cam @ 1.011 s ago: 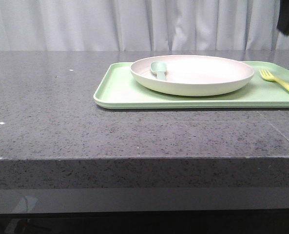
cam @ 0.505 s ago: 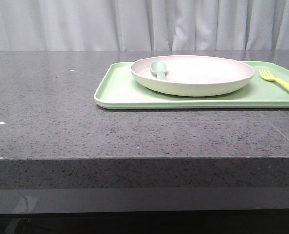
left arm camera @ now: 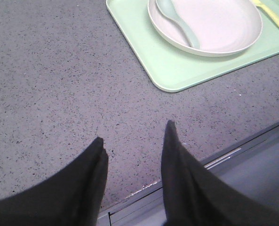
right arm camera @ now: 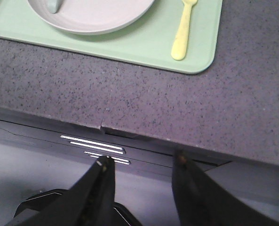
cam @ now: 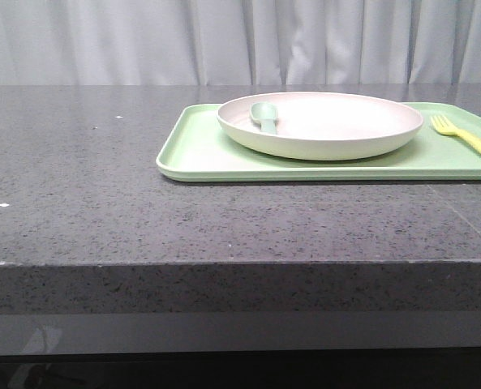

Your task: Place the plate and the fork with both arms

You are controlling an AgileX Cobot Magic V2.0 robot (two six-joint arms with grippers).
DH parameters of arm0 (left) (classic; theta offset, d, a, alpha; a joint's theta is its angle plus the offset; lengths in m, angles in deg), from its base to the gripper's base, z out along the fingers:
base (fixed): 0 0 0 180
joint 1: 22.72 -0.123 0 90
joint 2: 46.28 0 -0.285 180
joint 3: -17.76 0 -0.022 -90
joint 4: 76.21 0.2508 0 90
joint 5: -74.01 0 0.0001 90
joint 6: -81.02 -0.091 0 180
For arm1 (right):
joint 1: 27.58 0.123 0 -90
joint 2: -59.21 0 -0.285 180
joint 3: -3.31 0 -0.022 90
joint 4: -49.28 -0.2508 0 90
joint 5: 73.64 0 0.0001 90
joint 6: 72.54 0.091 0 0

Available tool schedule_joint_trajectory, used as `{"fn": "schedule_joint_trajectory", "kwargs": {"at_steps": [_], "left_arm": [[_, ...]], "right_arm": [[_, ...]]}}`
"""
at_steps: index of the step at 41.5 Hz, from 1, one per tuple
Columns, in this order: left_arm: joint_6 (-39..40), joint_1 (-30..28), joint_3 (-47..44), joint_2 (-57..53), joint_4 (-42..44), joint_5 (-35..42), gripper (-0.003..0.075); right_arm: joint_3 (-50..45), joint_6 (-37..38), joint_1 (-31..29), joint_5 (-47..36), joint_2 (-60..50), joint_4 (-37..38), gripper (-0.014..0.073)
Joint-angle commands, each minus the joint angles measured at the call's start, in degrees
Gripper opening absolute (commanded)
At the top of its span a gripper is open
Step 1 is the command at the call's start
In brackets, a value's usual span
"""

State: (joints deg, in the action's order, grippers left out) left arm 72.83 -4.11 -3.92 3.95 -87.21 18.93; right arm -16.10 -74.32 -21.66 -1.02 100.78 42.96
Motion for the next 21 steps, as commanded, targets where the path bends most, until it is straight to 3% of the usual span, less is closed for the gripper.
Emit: {"fn": "schedule_joint_trajectory", "kwargs": {"at_steps": [1, 15, 18, 21], "left_arm": [[0.0, -0.2, 1.4, 0.1, -1.5, 3.8, 0.0283], [0.0, -0.2, 1.4, 0.1, -1.5, 3.8, 0.0282], [0.0, -0.2, 1.4, 0.1, -1.5, 3.8, 0.0269], [0.0, -0.2, 1.4, 0.1, -1.5, 3.8, 0.0209]], "right_arm": [[-2.3, -0.9, -0.1, -2.8, -4.0, 0.2, 0.0331], [-7.4, -0.9, -0.1, -5.4, -12.9, 0.3, 0.0325], [-7.4, -0.9, -0.1, -5.4, -12.9, 0.3, 0.0277], [-7.4, -0.9, -0.1, -5.4, -12.9, 0.3, 0.019]]}}
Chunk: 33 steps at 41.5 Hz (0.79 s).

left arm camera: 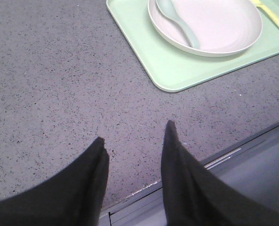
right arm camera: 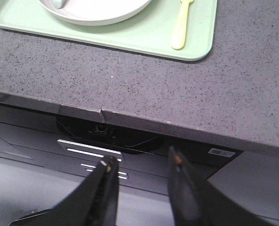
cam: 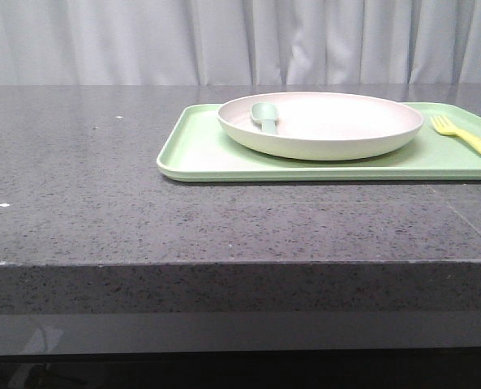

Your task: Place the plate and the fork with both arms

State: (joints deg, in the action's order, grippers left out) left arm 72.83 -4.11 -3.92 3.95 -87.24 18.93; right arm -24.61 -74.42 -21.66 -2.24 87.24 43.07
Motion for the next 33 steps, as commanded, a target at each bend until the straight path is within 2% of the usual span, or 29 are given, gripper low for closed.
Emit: {"fn": "schedule_joint_trajectory", "kwargs": {"at_steps": [1, 8, 33], "left_arm": [[0.0, -0.2, 1.4, 0.1, -1.5, 3.8, 0.0176], [0.0, -0.2, 1.4, 0.1, -1.5, 3.8, -0.002], [0.0, -0.2, 0.9, -0.1, -1.5, 4.6, -0.002]], "right_arm": [[1.1, -0.8, -0.1, -4.1, 0.7, 0.2, 0.015], [1.1, -0.8, -0.1, -4.1, 0.7, 0.2, -0.0062], [1.1, -0.8, -0.1, -4.1, 0.7, 0.2, -0.0068]]}}
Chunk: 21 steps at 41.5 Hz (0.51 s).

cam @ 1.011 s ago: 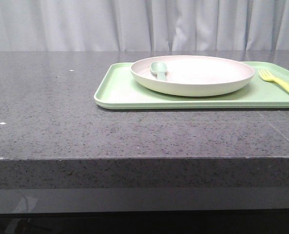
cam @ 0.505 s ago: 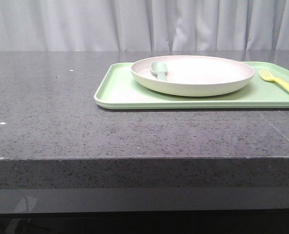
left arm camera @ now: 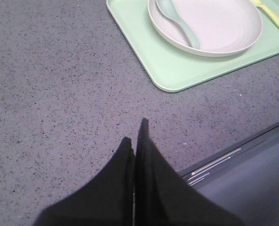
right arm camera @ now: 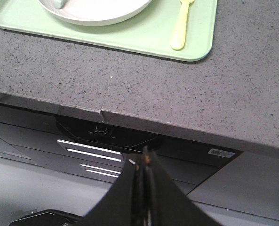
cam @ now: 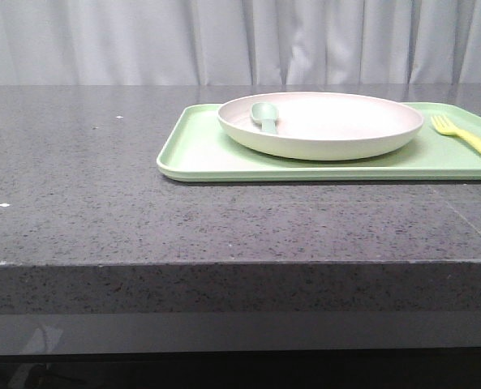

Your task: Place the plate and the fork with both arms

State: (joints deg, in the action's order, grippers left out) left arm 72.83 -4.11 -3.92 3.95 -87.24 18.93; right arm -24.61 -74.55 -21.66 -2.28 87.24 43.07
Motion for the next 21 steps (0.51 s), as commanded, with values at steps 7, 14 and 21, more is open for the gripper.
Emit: {"fn": "schedule_joint_trajectory", "kwargs": {"at_steps": [7, 14, 21], "left_arm": [[0.0, -4.1, -5.2, -7.7, 0.7, 12.4, -0.002], [0.0, -12.5, -18.6, -20.5, 2.3, 26.7, -0.002], [0.0, -15.8, -30.1, -29.5, 3.1, 36.1, -0.002]], "right_arm": [[1.1, -0.6, -0.1, -4.0, 0.7, 0.2, -0.0068], [1.1, -0.6, -0.1, -4.0, 0.7, 0.2, -0.0068], [1.1, -0.6, -0.1, -4.0, 0.7, 0.2, -0.0068]]}}
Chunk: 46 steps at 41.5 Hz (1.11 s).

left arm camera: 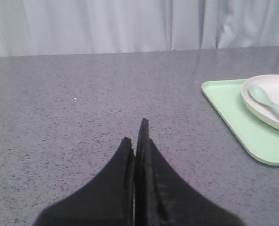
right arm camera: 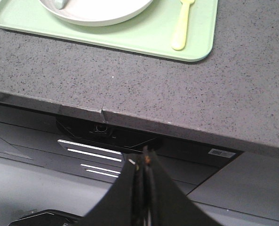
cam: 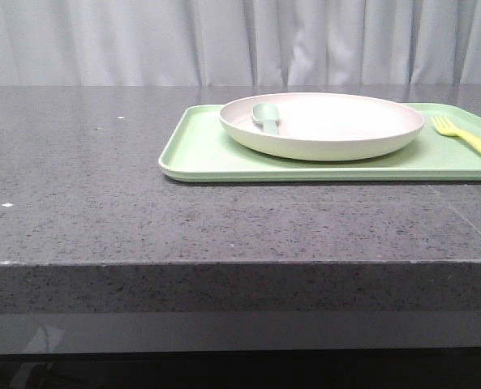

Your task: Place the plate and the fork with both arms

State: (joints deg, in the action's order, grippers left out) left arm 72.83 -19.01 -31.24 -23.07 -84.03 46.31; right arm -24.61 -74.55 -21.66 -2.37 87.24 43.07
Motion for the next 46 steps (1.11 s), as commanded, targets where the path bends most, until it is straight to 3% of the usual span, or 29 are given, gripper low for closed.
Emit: {"fn": "schedule_joint_trajectory", "kwargs": {"at_steps": [1, 15, 21, 24, 46], "left_arm": [[0.0, -1.0, -4.5, -3.3, -0.1, 9.7, -0.002], [0.2, -1.0, -23.9, -14.0, 1.0, 25.4, -0.002], [6.6, -1.2, -28.6, -17.2, 3.8, 29.8, -0.002], [9.6, -1.2, -28.9, -17.2, 6.5, 29.3, -0.002], [9.6, -1.3, -28.9, -17.2, 6.8, 30.7, -0.002]], "right_arm": [[1.1, -0.6, -0.1, -3.9, 0.7, 0.2, -0.0068], [1.1, -0.6, -0.1, -3.9, 0.7, 0.2, -0.0068], [1.1, -0.6, -0.1, -3.9, 0.7, 0.2, -0.0068], [1.1, -0.6, -0.1, -3.9, 0.7, 0.2, -0.0068], [1.1, -0.6, -0.1, -3.9, 0.7, 0.2, -0.0068]]}}
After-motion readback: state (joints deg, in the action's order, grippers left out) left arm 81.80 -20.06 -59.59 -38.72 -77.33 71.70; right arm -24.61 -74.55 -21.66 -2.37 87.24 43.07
